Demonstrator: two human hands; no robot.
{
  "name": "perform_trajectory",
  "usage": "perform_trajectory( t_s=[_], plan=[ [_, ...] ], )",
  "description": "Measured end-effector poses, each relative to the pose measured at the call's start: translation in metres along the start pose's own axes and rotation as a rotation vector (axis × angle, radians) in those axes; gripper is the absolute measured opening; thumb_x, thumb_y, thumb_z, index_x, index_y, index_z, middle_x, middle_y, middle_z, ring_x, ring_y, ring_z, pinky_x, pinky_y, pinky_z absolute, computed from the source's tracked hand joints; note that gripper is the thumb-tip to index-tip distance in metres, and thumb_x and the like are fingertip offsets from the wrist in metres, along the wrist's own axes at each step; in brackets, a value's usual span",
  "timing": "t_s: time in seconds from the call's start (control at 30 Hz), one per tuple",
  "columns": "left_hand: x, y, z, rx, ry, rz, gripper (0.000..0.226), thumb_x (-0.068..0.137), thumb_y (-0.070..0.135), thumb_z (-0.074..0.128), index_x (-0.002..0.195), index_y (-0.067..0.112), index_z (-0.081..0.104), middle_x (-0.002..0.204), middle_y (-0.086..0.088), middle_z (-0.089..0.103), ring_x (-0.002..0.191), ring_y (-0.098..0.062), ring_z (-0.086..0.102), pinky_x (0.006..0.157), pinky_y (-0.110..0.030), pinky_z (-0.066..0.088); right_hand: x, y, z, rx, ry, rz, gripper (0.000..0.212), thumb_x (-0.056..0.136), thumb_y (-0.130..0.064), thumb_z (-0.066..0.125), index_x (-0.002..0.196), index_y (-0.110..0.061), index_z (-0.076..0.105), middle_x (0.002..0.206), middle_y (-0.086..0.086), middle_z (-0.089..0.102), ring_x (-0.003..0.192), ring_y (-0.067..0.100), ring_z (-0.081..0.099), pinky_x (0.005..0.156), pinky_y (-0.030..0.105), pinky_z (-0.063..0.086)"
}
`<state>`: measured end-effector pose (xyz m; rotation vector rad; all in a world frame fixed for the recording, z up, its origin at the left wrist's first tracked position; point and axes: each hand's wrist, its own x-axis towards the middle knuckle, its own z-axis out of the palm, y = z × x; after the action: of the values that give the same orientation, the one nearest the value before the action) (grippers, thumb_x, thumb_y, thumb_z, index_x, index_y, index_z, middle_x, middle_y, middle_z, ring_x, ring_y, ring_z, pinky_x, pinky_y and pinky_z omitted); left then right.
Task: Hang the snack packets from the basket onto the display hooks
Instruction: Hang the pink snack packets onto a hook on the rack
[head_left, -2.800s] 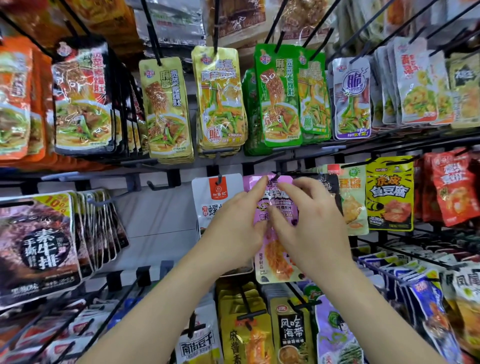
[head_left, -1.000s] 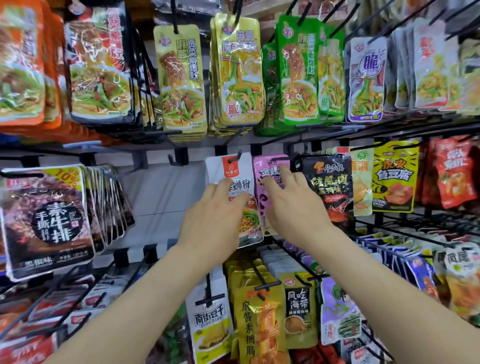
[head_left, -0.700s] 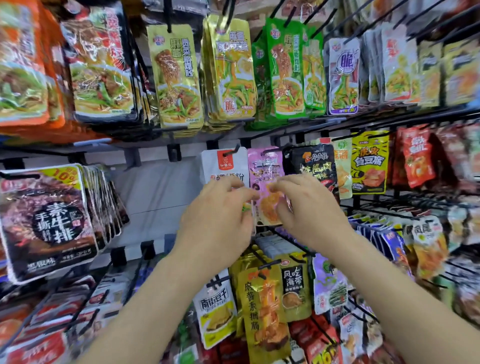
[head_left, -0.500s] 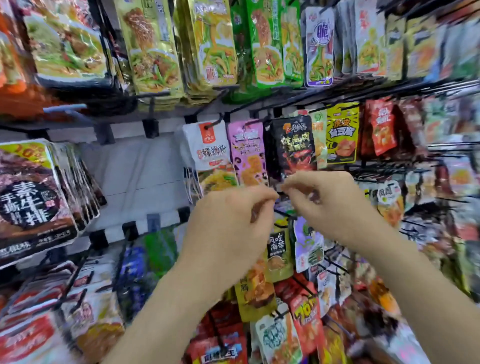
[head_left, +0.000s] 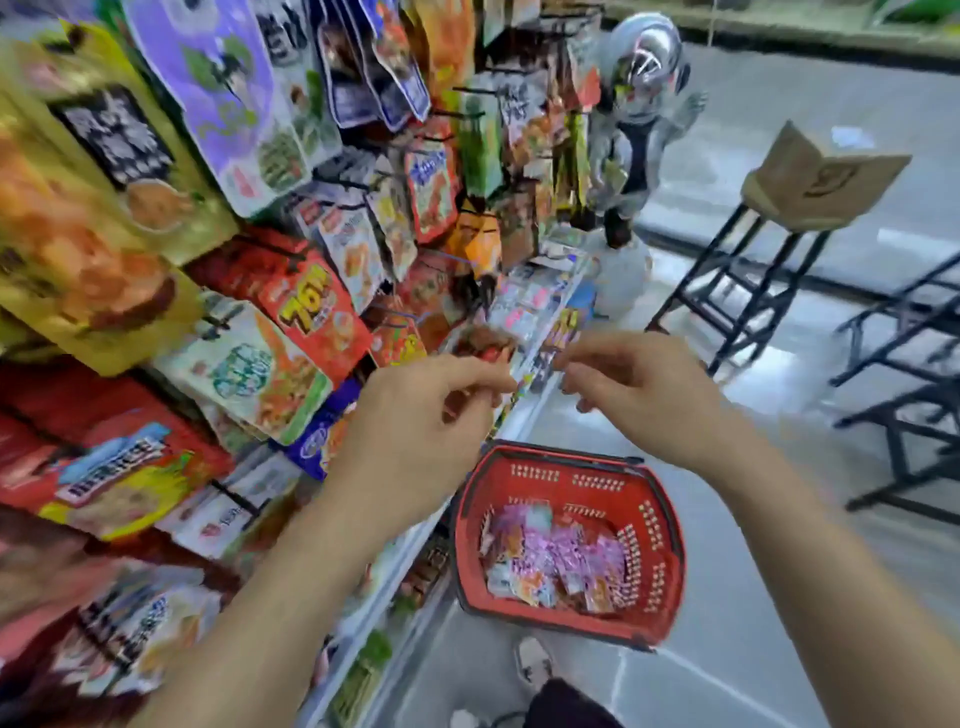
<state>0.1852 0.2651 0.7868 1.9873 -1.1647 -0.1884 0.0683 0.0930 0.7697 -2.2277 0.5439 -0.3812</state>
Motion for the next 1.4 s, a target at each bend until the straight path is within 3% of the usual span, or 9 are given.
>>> perform_trajectory(
  t_s=[0.23, 0.43, 0.53, 0.73, 0.97, 1.07, 1.17, 1.33, 1.4],
  plan=[
    [-0.015, -0.056, 0.153, -0.070, -0.369, -0.271, 0.022, 0.089, 0.012, 0.061, 0.092, 0.028, 0.075, 0.080, 0.012, 0.072, 0.074, -0.006, 0.064, 0.067, -0.017, 0.046, -0.053, 0.153, 0.041, -0.041, -0.251, 0.366, 0.014, 0.092, -0.012, 0.059, 0.096, -0.015, 0.072, 0.085, 0.001, 0.072, 0.076, 0.015, 0.064, 0.072, 0.026, 0.046],
    [-0.041, -0.128, 0.303, -0.037, -0.571, -0.483, 0.023, 0.090, 0.010, 0.060, 0.097, 0.025, 0.076, 0.091, 0.017, 0.071, 0.079, 0.006, 0.060, 0.072, -0.004, 0.042, -0.095, 0.304, 0.110, -0.018, -0.507, 0.587, 0.023, 0.086, -0.021, 0.050, 0.094, -0.009, 0.067, 0.089, 0.010, 0.070, 0.086, 0.029, 0.064, 0.077, 0.041, 0.049],
    [-0.054, -0.171, 0.383, -0.023, -0.669, -0.560, 0.024, 0.089, 0.008, 0.060, 0.099, 0.025, 0.075, 0.100, 0.009, 0.073, 0.086, -0.008, 0.066, 0.080, -0.023, 0.051, -0.111, 0.373, 0.151, 0.064, -0.558, 0.678, 0.033, 0.088, -0.023, 0.049, 0.114, -0.012, 0.065, 0.108, 0.013, 0.070, 0.101, 0.030, 0.063, 0.086, 0.039, 0.047],
    [-0.075, -0.277, 0.523, 0.034, -0.779, -0.666, 0.024, 0.087, 0.005, 0.059, 0.099, 0.018, 0.075, 0.100, 0.005, 0.073, 0.093, -0.009, 0.064, 0.078, -0.016, 0.042, -0.132, 0.500, 0.250, 0.146, -0.606, 0.838, 0.054, 0.093, -0.013, 0.055, 0.144, -0.010, 0.038, 0.140, 0.013, 0.052, 0.127, 0.026, 0.049, 0.100, 0.024, 0.033],
    [-0.086, -0.393, 0.661, -0.021, -0.881, -0.823, 0.019, 0.089, 0.011, 0.058, 0.095, 0.025, 0.070, 0.104, 0.002, 0.070, 0.097, -0.019, 0.064, 0.087, -0.028, 0.048, -0.121, 0.622, 0.353, 0.297, -0.392, 1.116, 0.059, 0.090, -0.011, 0.056, 0.144, -0.009, 0.033, 0.134, 0.014, 0.053, 0.093, 0.025, 0.058, 0.070, 0.028, 0.043],
    [-0.098, -0.426, 0.712, -0.075, -0.953, -0.886, 0.017, 0.083, 0.015, 0.060, 0.096, 0.017, 0.071, 0.107, -0.015, 0.070, 0.098, -0.036, 0.065, 0.087, -0.043, 0.053, -0.117, 0.670, 0.386, 0.322, -0.243, 1.223, 0.052, 0.089, -0.013, 0.056, 0.136, -0.008, 0.035, 0.117, 0.009, 0.053, 0.110, 0.032, 0.058, 0.086, 0.037, 0.047],
    [-0.113, -0.449, 0.749, 0.006, -1.124, -0.845, 0.029, 0.083, 0.019, 0.056, 0.110, 0.019, 0.068, 0.109, -0.014, 0.069, 0.100, -0.033, 0.064, 0.088, -0.045, 0.053, -0.116, 0.704, 0.402, 0.122, -0.129, 1.266, 0.056, 0.085, -0.013, 0.060, 0.136, -0.011, 0.037, 0.126, 0.010, 0.054, 0.112, 0.031, 0.056, 0.092, 0.034, 0.047],
    [-0.129, -0.483, 0.776, -0.121, -0.999, -0.991, 0.023, 0.060, 0.021, 0.053, 0.072, 0.026, 0.072, 0.087, -0.013, 0.073, 0.085, -0.035, 0.069, 0.075, -0.051, 0.058, -0.113, 0.736, 0.421, 0.051, -0.036, 1.338, 0.079, 0.081, -0.016, 0.068, 0.146, -0.020, 0.025, 0.144, 0.011, 0.042, 0.129, 0.033, 0.045, 0.106, 0.044, 0.042],
    [-0.120, -0.469, 0.763, -0.154, -0.960, -0.997, 0.023, 0.072, 0.016, 0.059, 0.086, 0.022, 0.075, 0.096, -0.010, 0.073, 0.088, -0.032, 0.069, 0.078, -0.042, 0.058, -0.115, 0.742, 0.430, 0.064, 0.024, 1.338, 0.079, 0.082, -0.015, 0.065, 0.148, -0.021, 0.022, 0.142, 0.012, 0.045, 0.129, 0.034, 0.045, 0.106, 0.044, 0.042]
  ],
)
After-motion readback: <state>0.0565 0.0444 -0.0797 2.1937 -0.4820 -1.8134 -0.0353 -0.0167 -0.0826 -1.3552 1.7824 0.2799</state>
